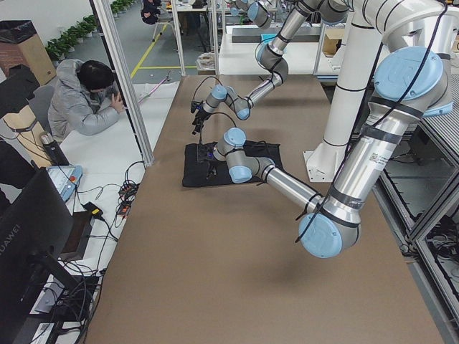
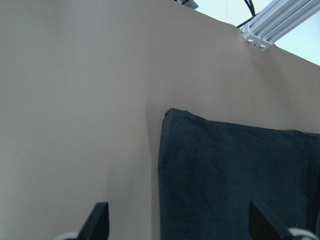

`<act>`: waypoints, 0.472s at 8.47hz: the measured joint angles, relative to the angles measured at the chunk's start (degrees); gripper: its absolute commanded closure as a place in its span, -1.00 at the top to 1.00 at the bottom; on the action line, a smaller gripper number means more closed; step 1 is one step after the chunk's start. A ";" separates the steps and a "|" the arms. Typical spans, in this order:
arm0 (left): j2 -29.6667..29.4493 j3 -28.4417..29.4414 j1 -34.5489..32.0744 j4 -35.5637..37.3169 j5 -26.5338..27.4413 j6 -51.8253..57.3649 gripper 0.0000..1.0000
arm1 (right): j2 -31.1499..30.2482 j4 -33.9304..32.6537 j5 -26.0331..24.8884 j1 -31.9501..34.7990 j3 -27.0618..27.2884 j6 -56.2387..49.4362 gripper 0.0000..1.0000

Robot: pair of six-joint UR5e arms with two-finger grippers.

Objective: Fold clothes
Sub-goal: 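Press and adjust the shirt's far edge with the right gripper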

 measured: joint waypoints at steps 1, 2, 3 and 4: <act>-0.07 0.00 0.01 0.03 0.00 0.02 1.00 | 0.09 -0.27 -0.03 -0.90 0.54 2.86 0.89; -0.25 0.00 -0.01 0.04 0.00 0.01 1.00 | 0.14 -0.38 -0.25 -2.32 1.03 5.36 0.89; -0.39 0.00 0.00 0.04 0.00 0.01 1.00 | 0.16 -0.43 -0.44 -3.62 1.45 7.25 0.89; -0.47 0.00 0.00 0.04 0.03 0.03 1.00 | 0.18 -0.49 -0.84 -5.09 1.96 8.90 0.89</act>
